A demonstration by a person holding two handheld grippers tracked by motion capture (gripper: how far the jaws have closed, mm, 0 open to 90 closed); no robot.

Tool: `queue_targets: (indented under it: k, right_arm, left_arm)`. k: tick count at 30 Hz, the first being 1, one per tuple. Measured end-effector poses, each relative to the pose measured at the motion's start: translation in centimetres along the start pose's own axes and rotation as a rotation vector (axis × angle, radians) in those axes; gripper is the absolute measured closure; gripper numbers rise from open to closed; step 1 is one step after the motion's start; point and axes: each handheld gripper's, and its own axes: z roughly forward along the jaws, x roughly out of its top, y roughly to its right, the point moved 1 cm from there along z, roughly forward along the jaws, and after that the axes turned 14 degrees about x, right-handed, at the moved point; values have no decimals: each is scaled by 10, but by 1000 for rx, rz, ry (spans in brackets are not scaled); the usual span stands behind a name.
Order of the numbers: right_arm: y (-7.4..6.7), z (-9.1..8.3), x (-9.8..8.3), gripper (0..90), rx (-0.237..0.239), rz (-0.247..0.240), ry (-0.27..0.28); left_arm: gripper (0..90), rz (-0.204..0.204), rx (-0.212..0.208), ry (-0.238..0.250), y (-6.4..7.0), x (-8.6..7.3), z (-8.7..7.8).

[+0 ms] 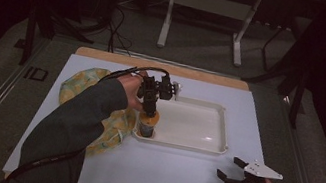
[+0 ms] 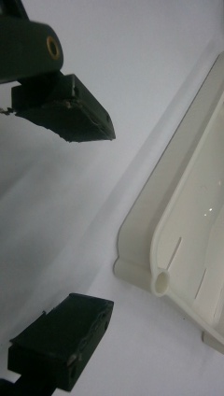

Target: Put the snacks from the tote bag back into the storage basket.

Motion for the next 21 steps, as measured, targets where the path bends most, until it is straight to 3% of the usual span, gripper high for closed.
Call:
queue_targets:
  k: [16,21]
  right_arm:
    - [0,0,0,151,0,-1,-1]
    - [0,0,0,151,0,-2,-2]
  left_arm:
    - [581,-4,-11,13,1,0,3]
    - [535,-22,-6,22,-1,-2,4]
